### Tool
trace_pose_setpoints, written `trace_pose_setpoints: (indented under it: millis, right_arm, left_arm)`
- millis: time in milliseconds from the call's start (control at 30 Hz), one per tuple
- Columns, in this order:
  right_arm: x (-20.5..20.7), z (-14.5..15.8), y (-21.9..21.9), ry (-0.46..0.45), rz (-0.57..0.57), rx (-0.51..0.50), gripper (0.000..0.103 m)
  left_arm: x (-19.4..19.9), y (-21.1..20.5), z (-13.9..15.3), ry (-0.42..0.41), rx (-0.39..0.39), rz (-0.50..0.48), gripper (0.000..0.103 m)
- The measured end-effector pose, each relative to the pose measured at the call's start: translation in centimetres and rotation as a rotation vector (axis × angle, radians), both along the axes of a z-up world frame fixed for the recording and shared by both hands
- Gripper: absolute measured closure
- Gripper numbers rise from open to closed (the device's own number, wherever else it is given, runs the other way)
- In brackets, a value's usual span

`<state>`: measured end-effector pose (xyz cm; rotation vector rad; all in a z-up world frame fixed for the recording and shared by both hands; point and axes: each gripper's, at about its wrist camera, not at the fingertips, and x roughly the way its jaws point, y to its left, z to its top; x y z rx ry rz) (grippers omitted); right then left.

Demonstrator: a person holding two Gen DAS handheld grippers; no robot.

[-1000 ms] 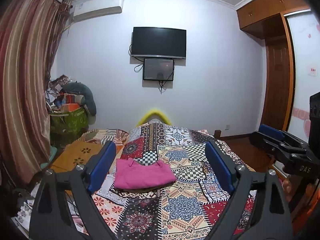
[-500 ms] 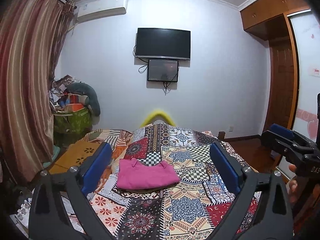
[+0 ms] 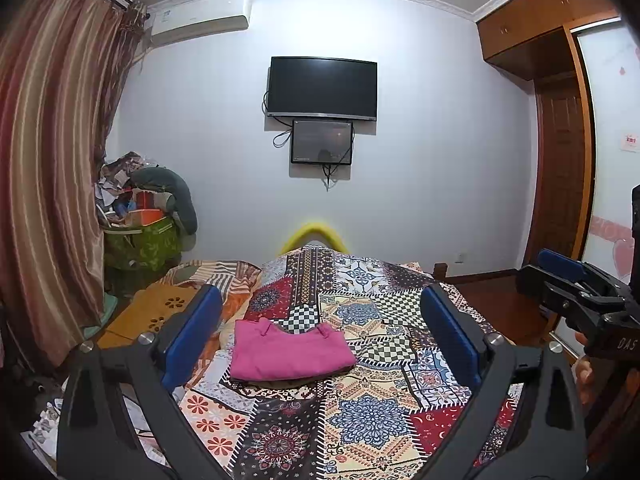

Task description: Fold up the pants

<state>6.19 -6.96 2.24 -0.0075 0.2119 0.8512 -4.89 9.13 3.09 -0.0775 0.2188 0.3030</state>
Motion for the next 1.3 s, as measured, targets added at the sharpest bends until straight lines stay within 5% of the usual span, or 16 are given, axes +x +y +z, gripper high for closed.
trace_pose_setpoints:
  millis: [1300]
  right_arm:
    - [-0.01,-0.13,-0.26,0.011,-0.010,-0.003,0.000]
  left_arm:
    - [-0.07,-0.31,0.12,-0.013,-0.010,-0.021,0.002]
